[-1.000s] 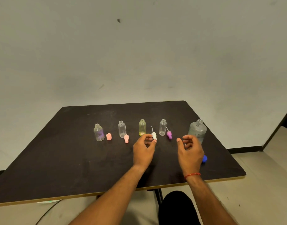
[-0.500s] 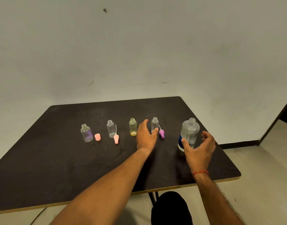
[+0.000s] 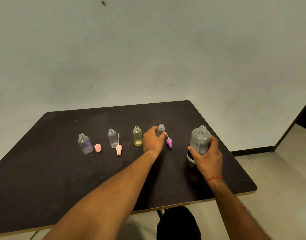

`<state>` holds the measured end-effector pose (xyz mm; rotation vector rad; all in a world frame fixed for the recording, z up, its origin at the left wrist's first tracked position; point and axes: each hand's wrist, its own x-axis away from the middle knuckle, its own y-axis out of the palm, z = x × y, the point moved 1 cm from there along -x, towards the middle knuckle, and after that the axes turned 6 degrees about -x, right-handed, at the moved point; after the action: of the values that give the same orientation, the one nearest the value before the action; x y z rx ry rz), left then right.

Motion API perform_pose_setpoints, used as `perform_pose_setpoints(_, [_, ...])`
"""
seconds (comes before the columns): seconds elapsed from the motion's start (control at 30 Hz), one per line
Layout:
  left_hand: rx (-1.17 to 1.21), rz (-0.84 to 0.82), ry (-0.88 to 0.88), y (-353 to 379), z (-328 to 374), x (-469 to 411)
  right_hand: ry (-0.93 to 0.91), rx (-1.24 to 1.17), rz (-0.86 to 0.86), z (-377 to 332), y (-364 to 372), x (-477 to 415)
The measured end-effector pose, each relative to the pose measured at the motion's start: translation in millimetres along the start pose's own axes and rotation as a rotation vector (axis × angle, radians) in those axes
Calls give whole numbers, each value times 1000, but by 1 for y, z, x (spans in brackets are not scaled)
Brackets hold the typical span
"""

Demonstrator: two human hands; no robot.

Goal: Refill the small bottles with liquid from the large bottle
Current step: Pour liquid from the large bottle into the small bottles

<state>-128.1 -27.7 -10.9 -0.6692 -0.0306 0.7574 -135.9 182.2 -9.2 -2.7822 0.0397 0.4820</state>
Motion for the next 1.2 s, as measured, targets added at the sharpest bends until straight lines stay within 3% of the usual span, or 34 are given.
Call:
perform_pose_setpoints(0.33, [132,-25,174,-31,15,28,-164,68,-74,-26,-2,-3])
perform_pose_setpoints(0.57, [196,-68,270,-75,22,54,-332,286,-210,-52,-2,-8])
perform_pose_setpoints(0.8, [171,-61,341,-101,21,68,-450,478,-313,-82,-9,-3])
perform_pose_setpoints(1.2, [112,-56,422,-123,29,78,-555,648,-350,-107,-24,1])
